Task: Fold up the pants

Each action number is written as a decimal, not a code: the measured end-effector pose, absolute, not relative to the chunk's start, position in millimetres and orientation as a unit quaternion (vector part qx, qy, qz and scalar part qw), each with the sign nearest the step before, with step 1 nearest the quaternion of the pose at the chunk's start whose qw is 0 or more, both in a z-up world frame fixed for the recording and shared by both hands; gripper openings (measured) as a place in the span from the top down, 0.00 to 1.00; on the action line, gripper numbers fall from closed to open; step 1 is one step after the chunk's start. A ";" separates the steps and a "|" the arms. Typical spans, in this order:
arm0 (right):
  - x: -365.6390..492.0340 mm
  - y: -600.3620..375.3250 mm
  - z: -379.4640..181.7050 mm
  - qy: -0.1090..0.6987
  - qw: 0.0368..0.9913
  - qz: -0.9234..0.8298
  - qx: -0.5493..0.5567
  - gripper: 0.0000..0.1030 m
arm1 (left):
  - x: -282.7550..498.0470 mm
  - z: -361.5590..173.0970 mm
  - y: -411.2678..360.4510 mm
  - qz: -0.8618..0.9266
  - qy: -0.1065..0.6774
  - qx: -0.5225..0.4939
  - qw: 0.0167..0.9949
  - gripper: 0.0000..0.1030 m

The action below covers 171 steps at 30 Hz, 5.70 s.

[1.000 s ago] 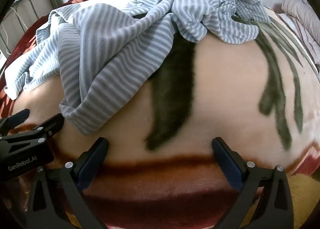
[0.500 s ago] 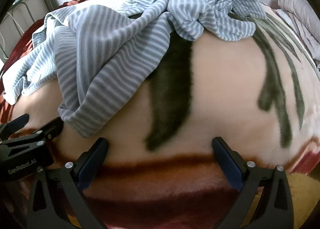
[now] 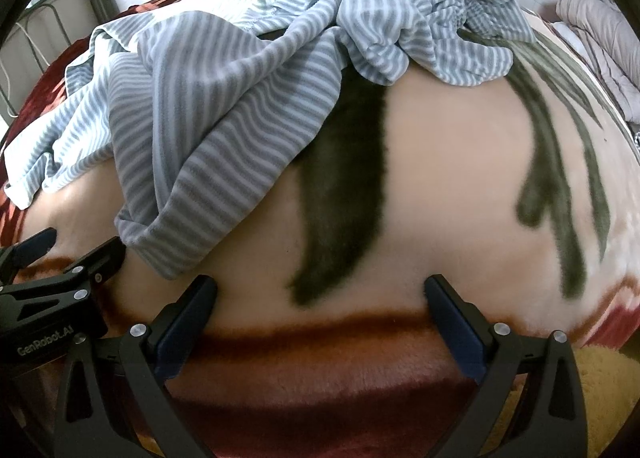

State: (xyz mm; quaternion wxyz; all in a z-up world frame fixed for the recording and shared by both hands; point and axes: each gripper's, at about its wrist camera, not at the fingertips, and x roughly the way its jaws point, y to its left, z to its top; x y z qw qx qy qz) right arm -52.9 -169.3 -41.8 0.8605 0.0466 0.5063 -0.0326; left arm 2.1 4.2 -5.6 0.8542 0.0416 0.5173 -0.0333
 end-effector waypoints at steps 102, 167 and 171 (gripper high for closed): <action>63.2 -301.7 61.7 0.454 0.889 -0.048 0.037 0.84 | 117.7 62.5 98.7 0.045 0.479 -0.026 0.876 0.04; -31.3 -359.9 32.1 0.482 0.856 -0.134 0.132 0.64 | 103.6 102.2 -37.9 -0.157 0.429 -0.036 0.889 0.92; -27.9 -352.1 23.6 0.491 0.852 -0.124 0.137 0.64 | 101.7 98.2 -36.6 -0.148 0.437 -0.024 0.887 0.67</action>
